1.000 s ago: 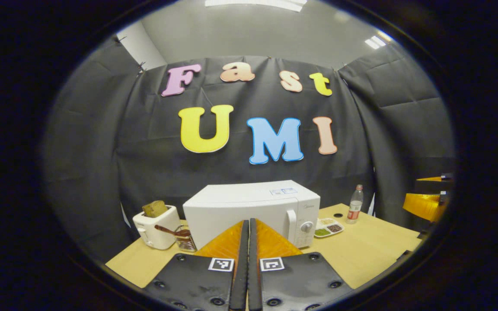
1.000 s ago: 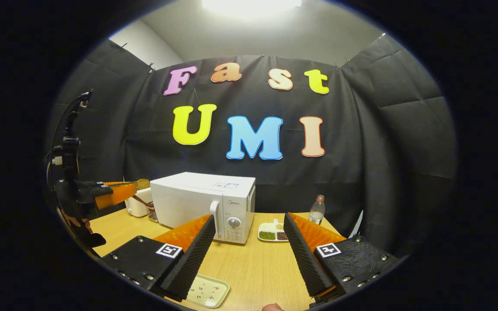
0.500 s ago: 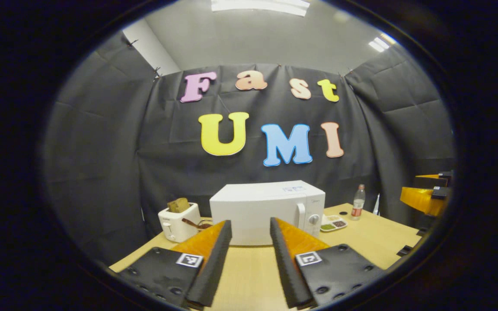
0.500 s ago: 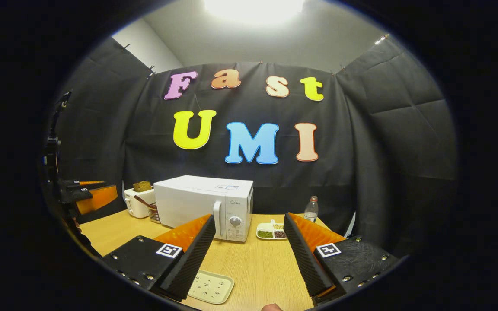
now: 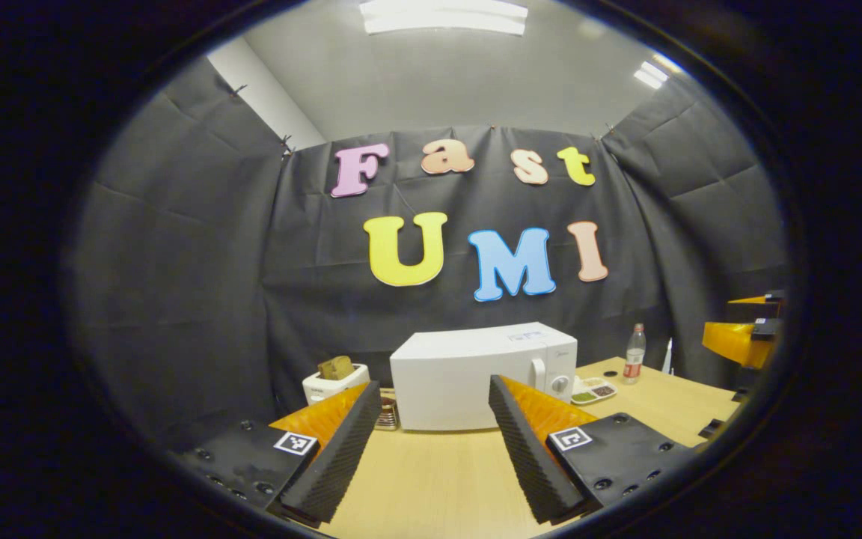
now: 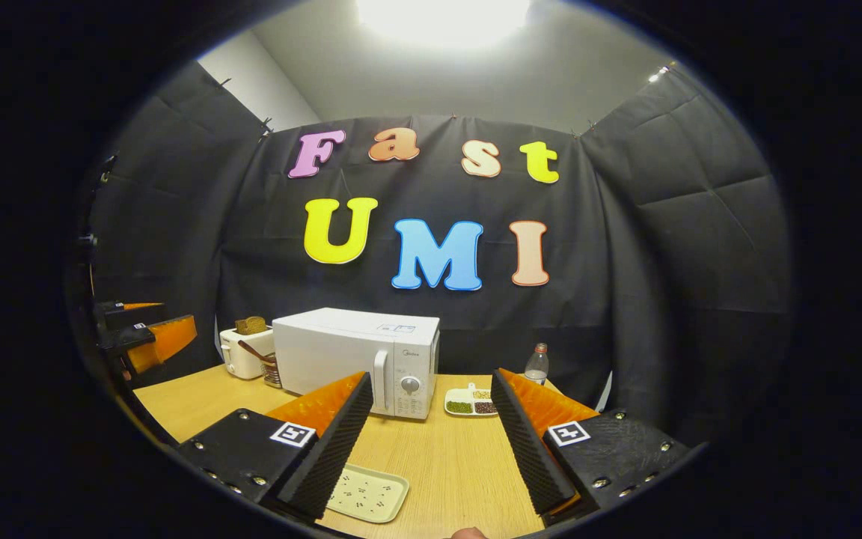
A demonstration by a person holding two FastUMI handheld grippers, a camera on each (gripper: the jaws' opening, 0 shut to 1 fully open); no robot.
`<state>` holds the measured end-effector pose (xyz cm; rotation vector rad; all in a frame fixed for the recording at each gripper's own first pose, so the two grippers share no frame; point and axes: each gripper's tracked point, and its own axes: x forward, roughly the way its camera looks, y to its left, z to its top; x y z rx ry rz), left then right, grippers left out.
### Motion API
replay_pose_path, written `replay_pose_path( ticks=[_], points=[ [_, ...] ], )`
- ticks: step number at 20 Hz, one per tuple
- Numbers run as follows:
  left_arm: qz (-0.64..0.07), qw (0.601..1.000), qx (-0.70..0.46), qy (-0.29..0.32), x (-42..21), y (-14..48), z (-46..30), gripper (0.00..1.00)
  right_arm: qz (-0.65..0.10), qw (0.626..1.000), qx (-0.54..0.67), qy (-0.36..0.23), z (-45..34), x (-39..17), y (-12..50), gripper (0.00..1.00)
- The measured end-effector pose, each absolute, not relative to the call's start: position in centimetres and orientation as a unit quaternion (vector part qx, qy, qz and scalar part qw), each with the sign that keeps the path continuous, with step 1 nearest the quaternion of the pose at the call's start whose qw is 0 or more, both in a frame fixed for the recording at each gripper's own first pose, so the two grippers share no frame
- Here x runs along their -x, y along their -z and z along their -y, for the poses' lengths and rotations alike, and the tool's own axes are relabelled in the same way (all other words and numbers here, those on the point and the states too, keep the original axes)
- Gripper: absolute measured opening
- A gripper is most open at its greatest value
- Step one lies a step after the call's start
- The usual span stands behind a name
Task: Open the microwave oven with the left hand, put the food in, and close the microwave oven.
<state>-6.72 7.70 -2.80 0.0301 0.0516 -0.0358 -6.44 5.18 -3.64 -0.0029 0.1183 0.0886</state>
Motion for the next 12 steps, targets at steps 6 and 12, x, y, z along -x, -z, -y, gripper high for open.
replay_pose_path(
  ticks=[6,12],
  points=[
    [-0.019,0.999,-0.021,0.019,7.9,2.6,-8.0,0.95,-0.053,0.998,-0.009,-0.028,-4.6,7.3,3.5,0.97],
    [-0.012,0.999,-0.027,0.020,8.0,2.0,-8.3,0.97,-0.041,0.999,-0.008,-0.013,-3.2,7.2,2.6,0.97]
  ],
)
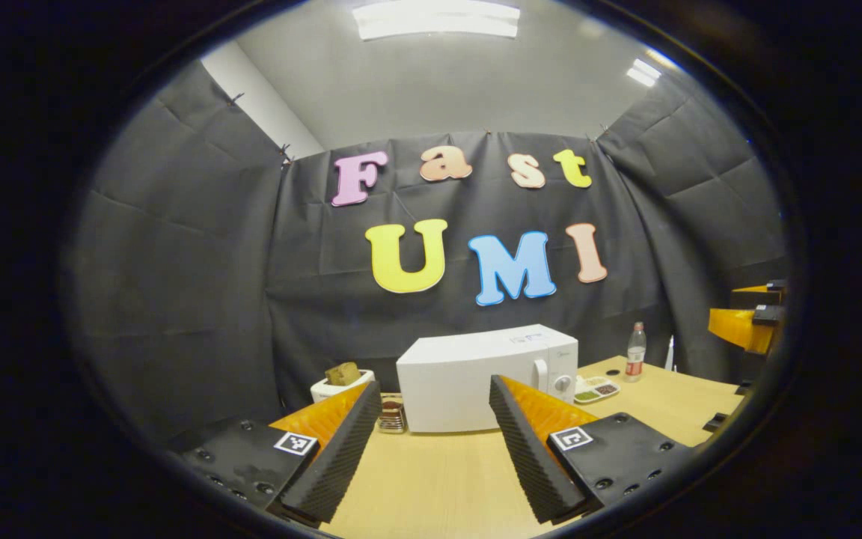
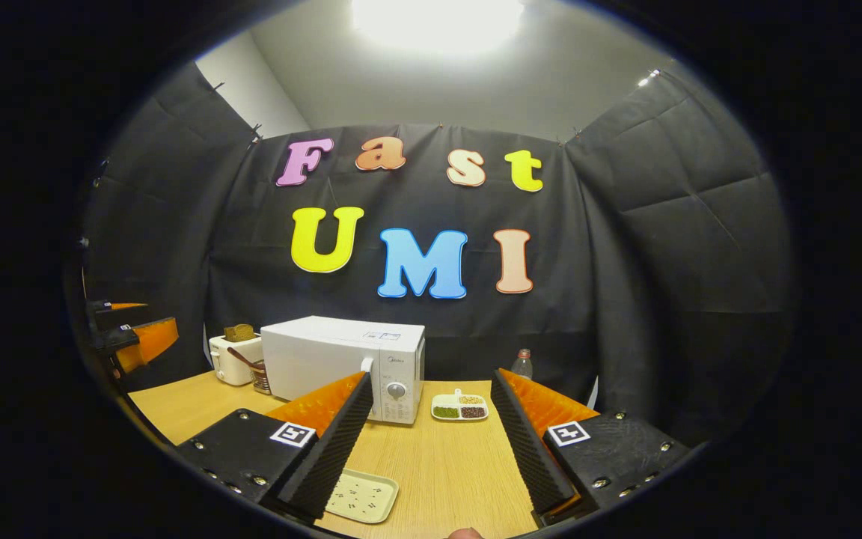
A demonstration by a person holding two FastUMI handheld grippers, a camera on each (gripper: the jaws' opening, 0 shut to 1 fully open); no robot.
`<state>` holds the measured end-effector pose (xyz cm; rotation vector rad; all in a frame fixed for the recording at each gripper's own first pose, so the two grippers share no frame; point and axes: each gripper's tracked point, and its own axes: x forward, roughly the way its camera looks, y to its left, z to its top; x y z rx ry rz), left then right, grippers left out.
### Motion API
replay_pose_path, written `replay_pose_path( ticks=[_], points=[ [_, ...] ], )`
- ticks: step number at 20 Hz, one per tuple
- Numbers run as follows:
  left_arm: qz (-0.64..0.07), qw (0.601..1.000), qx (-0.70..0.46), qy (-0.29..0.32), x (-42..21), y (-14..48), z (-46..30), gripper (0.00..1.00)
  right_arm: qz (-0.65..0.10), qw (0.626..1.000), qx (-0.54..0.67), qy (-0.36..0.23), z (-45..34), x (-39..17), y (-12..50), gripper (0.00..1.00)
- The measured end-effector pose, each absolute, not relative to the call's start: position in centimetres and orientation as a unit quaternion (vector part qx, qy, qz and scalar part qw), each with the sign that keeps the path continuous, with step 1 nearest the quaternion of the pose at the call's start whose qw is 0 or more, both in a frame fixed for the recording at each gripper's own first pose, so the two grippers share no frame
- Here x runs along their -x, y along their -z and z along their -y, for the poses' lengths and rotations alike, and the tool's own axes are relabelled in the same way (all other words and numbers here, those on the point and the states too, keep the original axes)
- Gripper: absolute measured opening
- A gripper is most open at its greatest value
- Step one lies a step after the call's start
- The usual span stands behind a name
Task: Open the microwave oven with the left hand, put the food in, and close the microwave oven.
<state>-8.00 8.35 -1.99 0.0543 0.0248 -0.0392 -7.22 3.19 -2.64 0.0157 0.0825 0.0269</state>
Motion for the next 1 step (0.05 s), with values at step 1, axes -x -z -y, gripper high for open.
replay_pose_path(
  ticks=[1],
  points=[
    [-0.013,0.999,-0.029,0.020,8.12,2.16,-8.26,0.97,-0.041,0.999,-0.007,-0.011,-2.96,7.20,2.62,0.97]
  ],
)
